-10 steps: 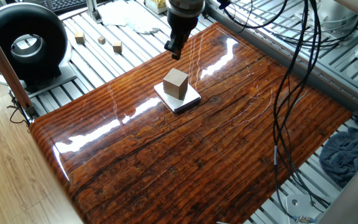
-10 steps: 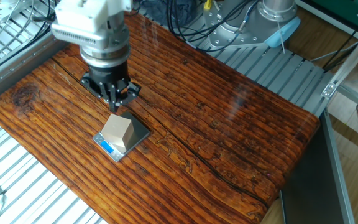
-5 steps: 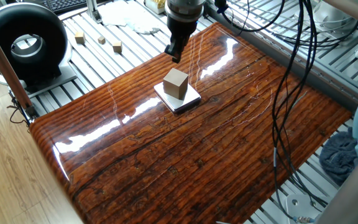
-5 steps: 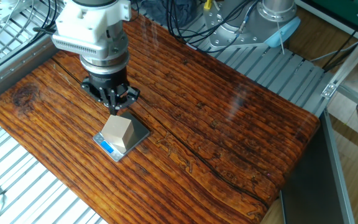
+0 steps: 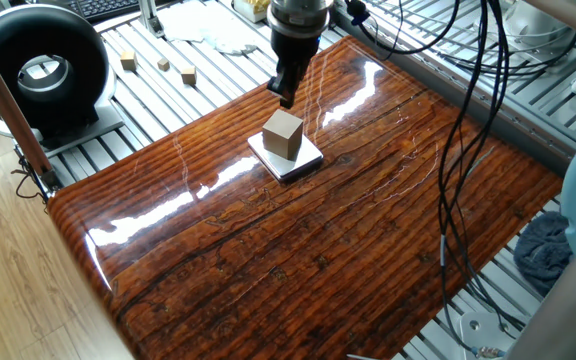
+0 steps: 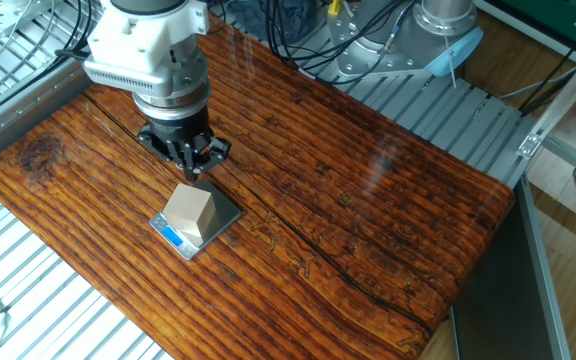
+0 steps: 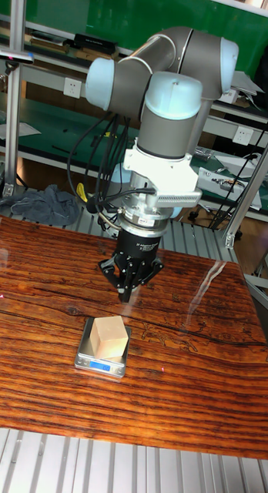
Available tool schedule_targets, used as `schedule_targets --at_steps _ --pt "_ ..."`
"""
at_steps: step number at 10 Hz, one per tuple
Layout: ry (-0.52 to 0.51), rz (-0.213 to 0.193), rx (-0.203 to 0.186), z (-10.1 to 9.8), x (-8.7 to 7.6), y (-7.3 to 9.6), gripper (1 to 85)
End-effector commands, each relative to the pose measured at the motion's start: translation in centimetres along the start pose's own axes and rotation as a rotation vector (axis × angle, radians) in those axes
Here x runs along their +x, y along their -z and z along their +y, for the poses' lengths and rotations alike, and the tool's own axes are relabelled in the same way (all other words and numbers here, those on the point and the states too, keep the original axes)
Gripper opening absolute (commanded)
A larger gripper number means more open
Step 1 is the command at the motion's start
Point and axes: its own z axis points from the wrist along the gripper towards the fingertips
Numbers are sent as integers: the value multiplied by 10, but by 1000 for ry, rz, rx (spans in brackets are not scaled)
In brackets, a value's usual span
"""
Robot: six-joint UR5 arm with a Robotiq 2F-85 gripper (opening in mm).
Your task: Remove the object from the scale
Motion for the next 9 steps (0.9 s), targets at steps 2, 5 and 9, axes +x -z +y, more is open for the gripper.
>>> schedule_targets --at_steps 2,5,9 --pt "-3 0 -19 4 0 0 850" --pt "-86 48 3 -2 11 -6 830" --pt "-160 70 -8 1 15 -28 707"
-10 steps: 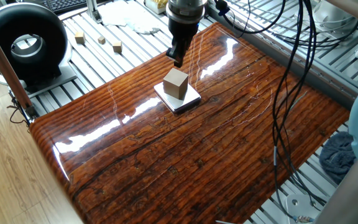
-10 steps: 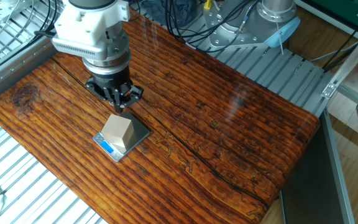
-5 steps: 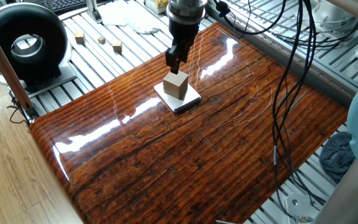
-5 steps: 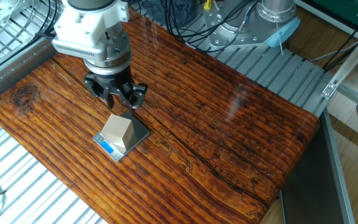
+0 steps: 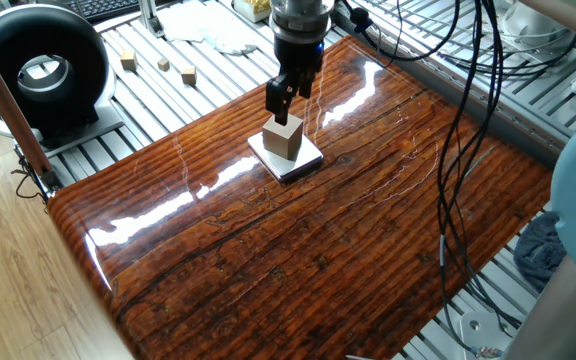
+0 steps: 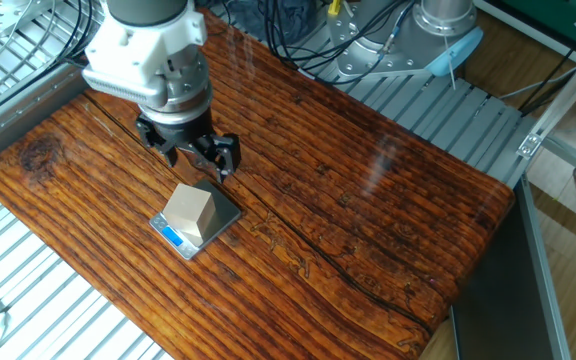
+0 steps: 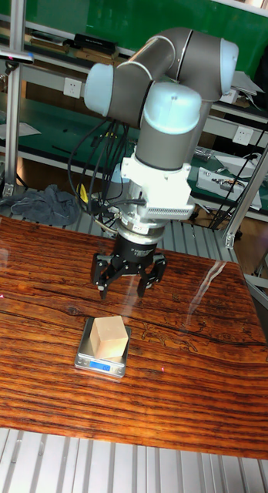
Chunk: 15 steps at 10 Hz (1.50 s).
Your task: Remove the object from the scale
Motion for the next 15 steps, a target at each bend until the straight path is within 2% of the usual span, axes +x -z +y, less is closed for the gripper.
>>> schedule_targets --at_steps 1,2,3,4,8,11,13,14,15 --pt "-41 -11 -7 0 -4 -19 700" --pt "-45 -17 -6 -1 -4 -20 693" --pt "-48 -10 18 -8 -2 -19 683" --pt "-50 -3 24 -10 1 -20 657" --pt "-36 -12 39 -14 -2 -24 643" --pt "-22 -35 28 -10 -9 -23 643" --pt "26 -78 24 -9 -21 -22 627" --pt "37 -119 55 -17 -31 -21 627" --pt "42 -127 101 -28 -34 -20 623"
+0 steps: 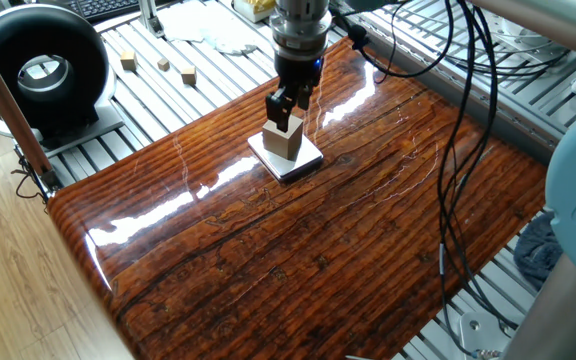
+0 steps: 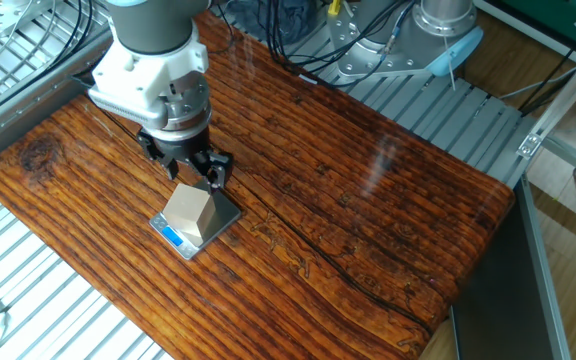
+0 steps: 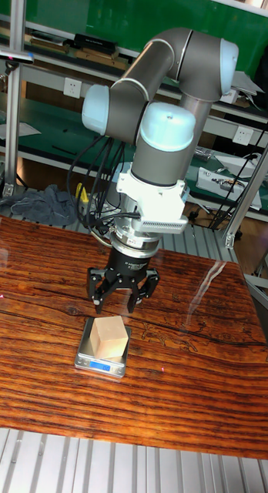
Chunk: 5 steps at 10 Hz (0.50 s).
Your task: Remove the object from the scale
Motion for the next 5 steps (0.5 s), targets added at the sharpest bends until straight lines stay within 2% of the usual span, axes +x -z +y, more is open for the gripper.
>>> schedule_targets --at_steps 1,2,3,5 --pt "30 -37 82 -22 -10 2 597" --pt "36 -28 116 -31 -8 3 577" --pt "30 -23 113 -30 -6 3 563" --pt "13 -23 61 -17 -6 2 563"
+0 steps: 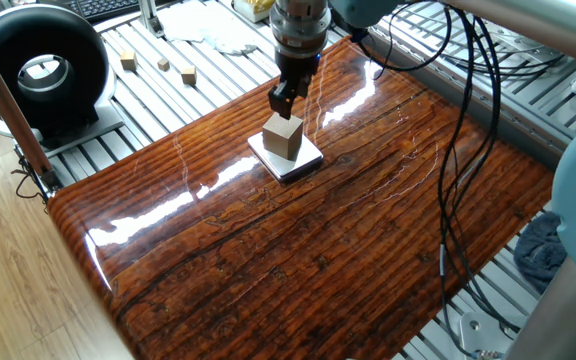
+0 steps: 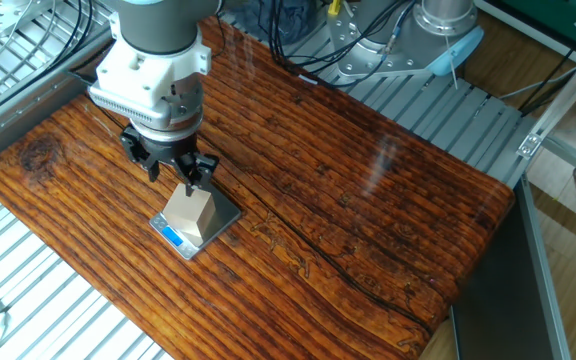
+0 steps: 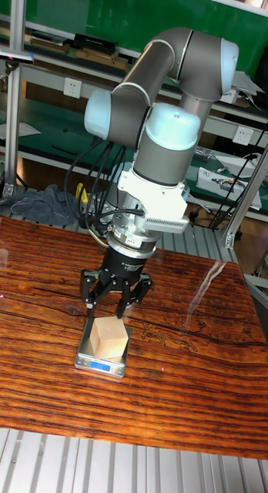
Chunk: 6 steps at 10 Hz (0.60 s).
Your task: Remove the object from the scale
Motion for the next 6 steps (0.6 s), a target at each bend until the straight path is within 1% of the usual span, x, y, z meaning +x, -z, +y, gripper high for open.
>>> schedule_targets --at_steps 1,2,3,4,5,6 --pt "-23 -13 -53 13 -3 1 563" --pt "-31 -16 -116 24 -3 8 567" --pt "-30 -4 -130 23 2 11 570" --pt "-25 19 -111 16 6 8 570" --pt "-31 35 -108 14 4 2 567" --pt "-53 46 -122 16 -1 -7 567"
